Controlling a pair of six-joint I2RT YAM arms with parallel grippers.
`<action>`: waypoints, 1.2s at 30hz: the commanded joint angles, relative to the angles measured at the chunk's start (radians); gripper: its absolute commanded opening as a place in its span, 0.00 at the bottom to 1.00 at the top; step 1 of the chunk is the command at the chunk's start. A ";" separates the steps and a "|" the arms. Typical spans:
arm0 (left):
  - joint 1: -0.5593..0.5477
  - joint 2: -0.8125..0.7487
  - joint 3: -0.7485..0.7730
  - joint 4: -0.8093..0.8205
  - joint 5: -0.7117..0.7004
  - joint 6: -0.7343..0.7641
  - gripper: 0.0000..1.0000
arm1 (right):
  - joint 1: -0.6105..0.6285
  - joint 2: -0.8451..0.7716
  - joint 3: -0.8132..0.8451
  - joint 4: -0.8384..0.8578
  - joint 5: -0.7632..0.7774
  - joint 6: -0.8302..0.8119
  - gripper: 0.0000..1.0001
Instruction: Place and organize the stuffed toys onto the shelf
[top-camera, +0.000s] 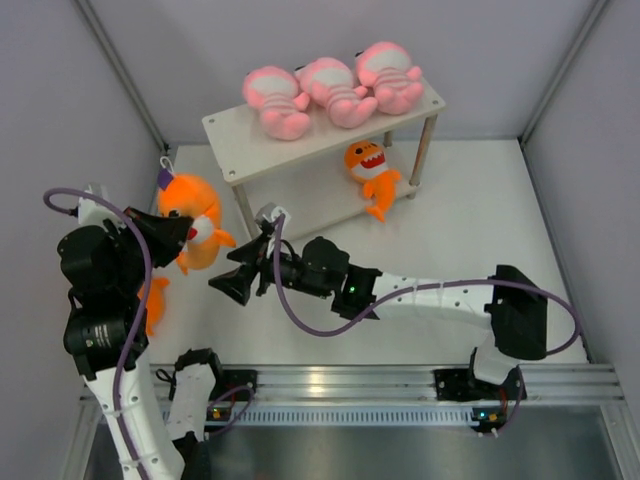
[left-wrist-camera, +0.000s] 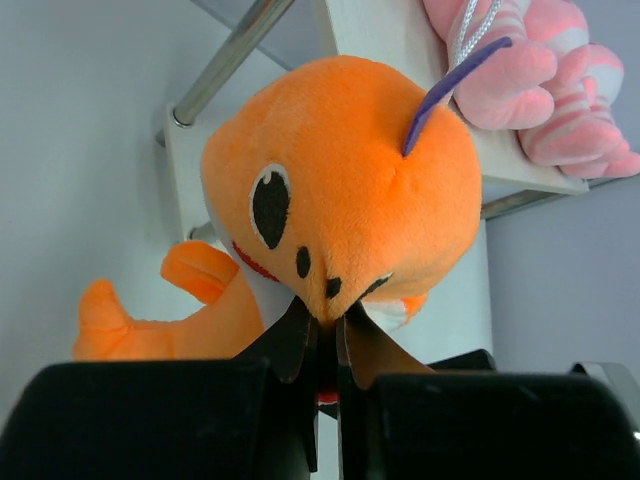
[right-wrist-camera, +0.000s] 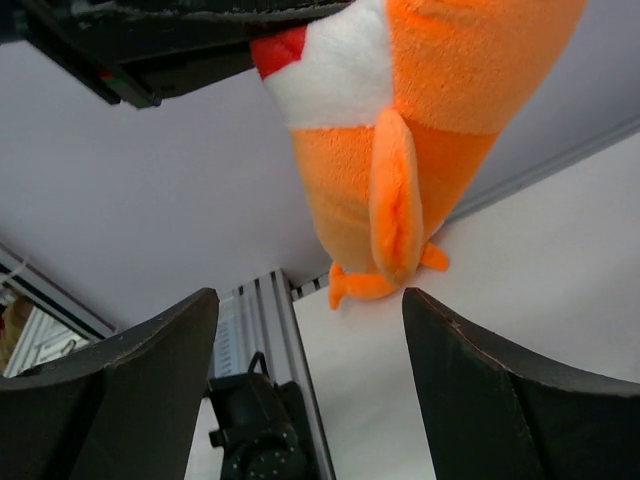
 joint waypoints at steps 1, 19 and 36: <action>0.029 0.001 0.024 0.006 0.111 -0.104 0.00 | 0.019 0.052 0.082 0.122 0.095 0.129 0.75; 0.046 -0.051 -0.017 0.008 0.143 0.056 0.14 | -0.035 0.077 0.114 0.081 0.175 0.184 0.00; 0.044 -0.252 -0.060 -0.099 -0.205 0.586 0.99 | -0.305 -0.509 -0.387 -0.579 -0.415 0.012 0.00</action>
